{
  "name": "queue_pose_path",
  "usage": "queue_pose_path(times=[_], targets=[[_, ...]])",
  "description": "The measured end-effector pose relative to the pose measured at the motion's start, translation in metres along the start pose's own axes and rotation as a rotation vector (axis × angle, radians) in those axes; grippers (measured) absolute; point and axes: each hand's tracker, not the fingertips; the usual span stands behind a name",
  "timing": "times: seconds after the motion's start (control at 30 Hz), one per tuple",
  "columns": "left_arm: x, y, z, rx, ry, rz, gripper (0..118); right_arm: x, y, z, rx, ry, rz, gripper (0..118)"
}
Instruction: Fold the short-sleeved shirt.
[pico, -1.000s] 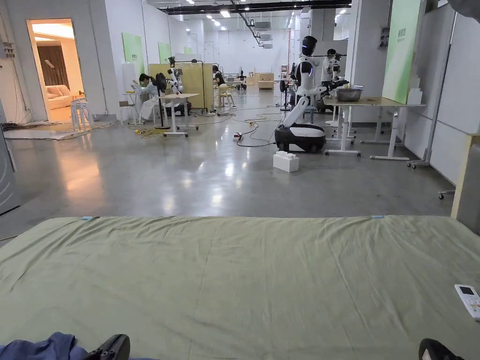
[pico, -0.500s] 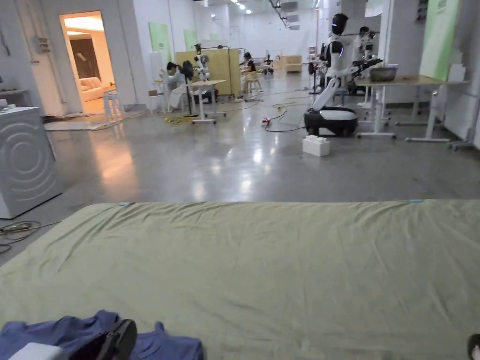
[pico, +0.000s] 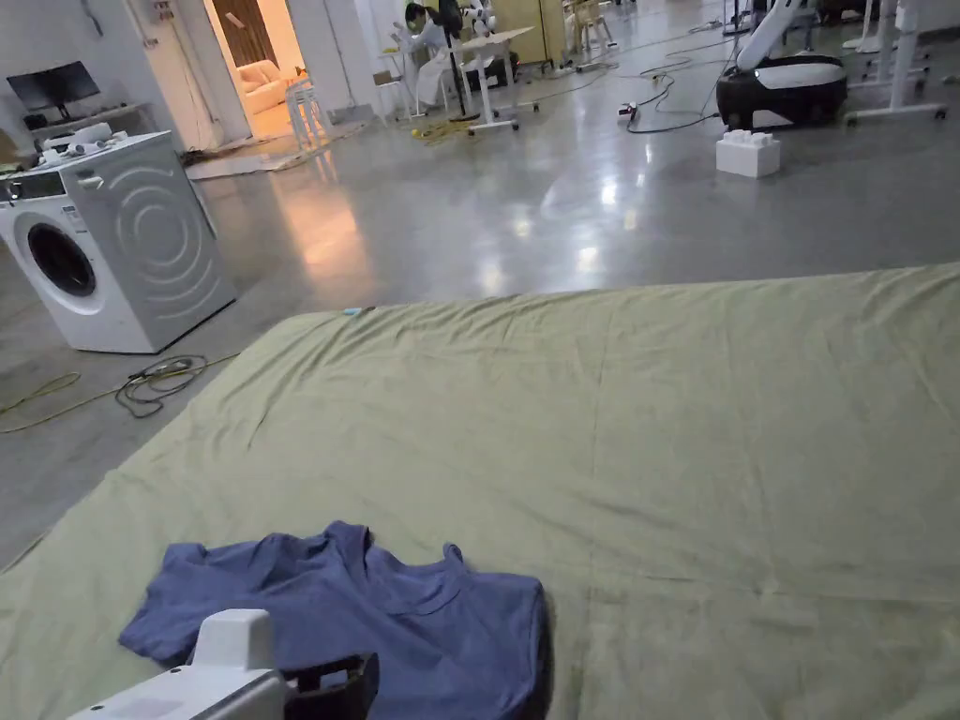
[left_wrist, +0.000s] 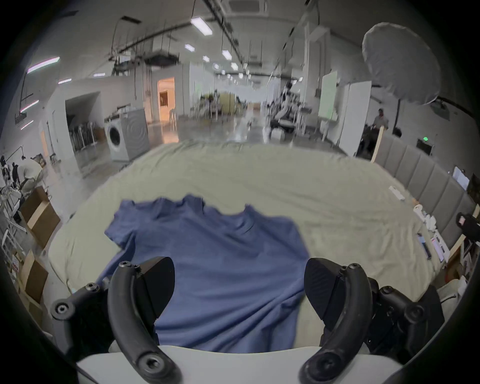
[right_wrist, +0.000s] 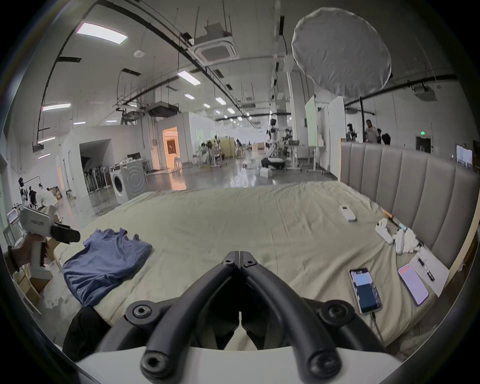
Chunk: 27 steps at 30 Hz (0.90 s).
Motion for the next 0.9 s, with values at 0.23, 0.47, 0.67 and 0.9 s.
queue_pose_path(times=[0.23,0.47,0.67,0.9], targets=[[-0.029,-0.014,-0.122,-0.211,0.070,-0.003,102,-0.007,-0.012,-0.022,-0.104,-0.015,0.052,0],[-0.043,-0.025,-0.158,-0.284,0.117,0.049,98,-0.006,-0.026,-0.039,-0.189,-0.025,0.016,0],[-0.032,-0.015,-0.150,-0.290,0.086,0.014,27,-0.006,-0.033,-0.044,-0.217,-0.008,-0.050,0],[-0.055,0.001,-0.131,-0.203,0.053,0.248,2,0.000,-0.031,-0.028,-0.184,-0.011,-0.061,0]])
